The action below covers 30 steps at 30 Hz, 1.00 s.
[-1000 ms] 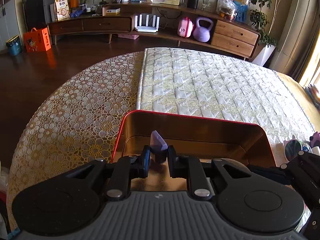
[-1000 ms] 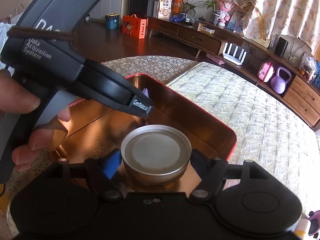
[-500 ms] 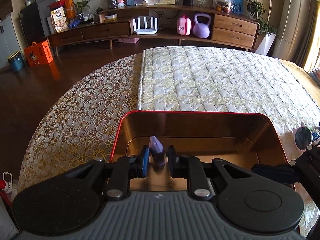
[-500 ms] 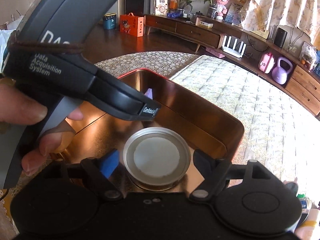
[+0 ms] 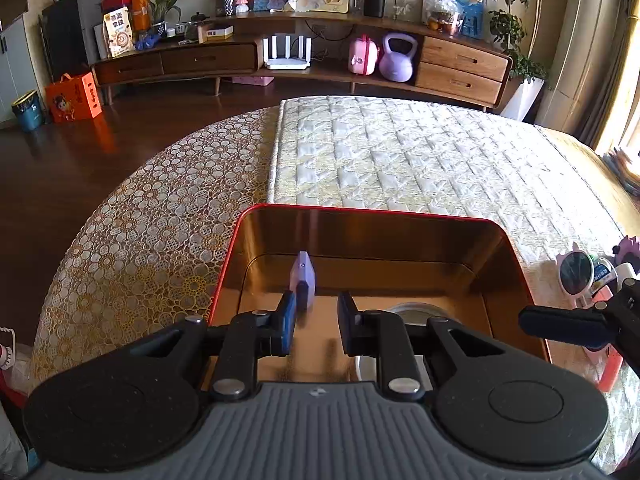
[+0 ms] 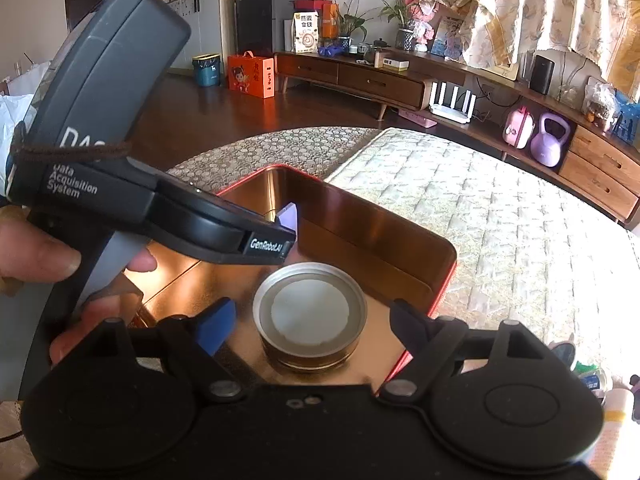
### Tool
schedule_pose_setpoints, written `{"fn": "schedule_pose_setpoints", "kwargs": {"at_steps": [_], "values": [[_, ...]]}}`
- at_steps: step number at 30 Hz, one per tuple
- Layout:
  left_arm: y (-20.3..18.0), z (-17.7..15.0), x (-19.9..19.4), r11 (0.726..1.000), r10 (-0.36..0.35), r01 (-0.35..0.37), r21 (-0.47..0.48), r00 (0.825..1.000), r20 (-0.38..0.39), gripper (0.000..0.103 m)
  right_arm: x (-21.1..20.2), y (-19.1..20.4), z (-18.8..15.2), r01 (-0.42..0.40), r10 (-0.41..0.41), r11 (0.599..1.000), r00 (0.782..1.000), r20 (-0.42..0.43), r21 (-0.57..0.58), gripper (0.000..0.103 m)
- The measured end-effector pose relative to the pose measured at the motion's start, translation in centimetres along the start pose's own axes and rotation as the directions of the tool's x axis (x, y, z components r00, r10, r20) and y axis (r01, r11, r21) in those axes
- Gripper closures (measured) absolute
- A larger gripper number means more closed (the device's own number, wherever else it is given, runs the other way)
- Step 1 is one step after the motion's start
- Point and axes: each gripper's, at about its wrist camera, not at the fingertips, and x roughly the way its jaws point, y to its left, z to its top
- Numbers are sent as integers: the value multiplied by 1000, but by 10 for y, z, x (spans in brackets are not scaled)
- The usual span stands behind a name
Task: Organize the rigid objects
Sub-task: 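Carry the purple block into the red tin and open the left gripper while the right carries the lid, then lower the gold-rimmed lid into the red tin and open the right gripper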
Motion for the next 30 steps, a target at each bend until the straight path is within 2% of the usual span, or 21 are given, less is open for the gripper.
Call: {"fn": "schedule_pose_setpoints", "kwargs": {"at_steps": [8, 10, 12, 13, 14, 16, 24, 30], "values": [[-6, -5, -30, 1000, -23, 24, -13, 999, 31, 81, -31, -1, -6, 17, -19, 999, 999, 28, 41, 14], [-9, -8, -37, 999, -30, 31, -15, 999, 37, 78, -41, -4, -9, 14, -17, 998, 999, 42, 64, 13], [-13, -11, -45, 999, -35, 35, -10, 998, 47, 71, -51, -8, -13, 19, -24, 996, 998, 56, 91, 12], [-15, -12, -49, 999, -38, 39, -9, 998, 52, 62, -56, -10, -15, 16, -23, 995, 998, 63, 103, 11], [-17, -13, -53, 999, -43, 43, -9, 997, 60, 46, -61, -12, -17, 17, -24, 993, 997, 68, 113, 11], [-22, -18, -64, 999, -46, 47, -12, 995, 92, 31, -70, -16, -22, 23, -33, 991, 996, 77, 130, 10], [-47, -32, -90, 995, -101, 102, -3, 989, 105, 31, -111, -36, -53, 28, -60, 974, 989, 135, 227, 1], [-69, -46, -106, 990, -140, 139, 14, 984, 112, 21, -135, -50, -73, 39, -84, 960, 985, 151, 278, 0]]}}
